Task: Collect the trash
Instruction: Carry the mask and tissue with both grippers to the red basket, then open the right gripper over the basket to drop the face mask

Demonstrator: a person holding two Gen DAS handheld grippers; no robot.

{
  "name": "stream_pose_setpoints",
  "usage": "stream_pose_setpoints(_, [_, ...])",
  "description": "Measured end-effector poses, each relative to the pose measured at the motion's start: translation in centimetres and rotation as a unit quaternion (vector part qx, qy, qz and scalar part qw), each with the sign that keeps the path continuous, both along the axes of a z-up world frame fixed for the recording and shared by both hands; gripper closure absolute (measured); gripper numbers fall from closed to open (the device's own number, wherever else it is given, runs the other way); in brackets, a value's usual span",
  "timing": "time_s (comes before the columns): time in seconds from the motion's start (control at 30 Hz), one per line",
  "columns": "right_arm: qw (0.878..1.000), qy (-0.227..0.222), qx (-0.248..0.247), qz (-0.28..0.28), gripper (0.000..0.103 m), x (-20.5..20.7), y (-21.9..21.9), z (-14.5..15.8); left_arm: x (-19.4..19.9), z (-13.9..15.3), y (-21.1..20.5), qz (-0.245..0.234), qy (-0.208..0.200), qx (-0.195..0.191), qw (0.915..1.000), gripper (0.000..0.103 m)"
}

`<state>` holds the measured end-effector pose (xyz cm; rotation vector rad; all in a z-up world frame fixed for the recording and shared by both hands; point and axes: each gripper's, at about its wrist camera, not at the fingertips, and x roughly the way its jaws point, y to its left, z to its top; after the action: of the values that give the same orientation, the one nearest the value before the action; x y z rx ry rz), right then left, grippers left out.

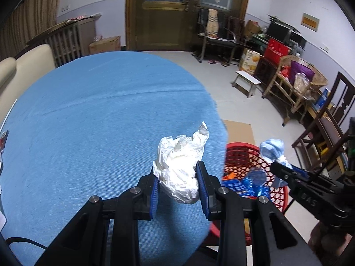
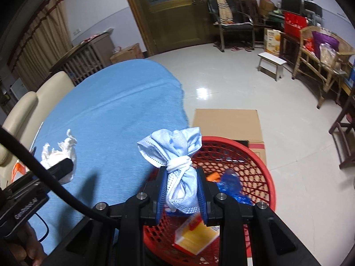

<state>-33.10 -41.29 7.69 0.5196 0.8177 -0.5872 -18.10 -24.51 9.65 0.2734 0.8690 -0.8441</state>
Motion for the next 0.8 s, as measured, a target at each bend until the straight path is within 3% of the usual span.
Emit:
stream_pose_setpoints(0.4, [0.998, 0.030, 0.011, -0.053, 0.076, -3.1, -2.2, -1.7, -2.1, 0.7, -2.3, -0.041, -0.006, 0.001, 0.9991, 0.071])
stream_pose_setpoints(0.8, [0.997, 0.038, 0.022, -0.066, 0.076, -4.1, -3.2, -2.7, -2.9, 0.7, -3.0, -0.057, -0.008, 0.005, 0.9983, 0.071])
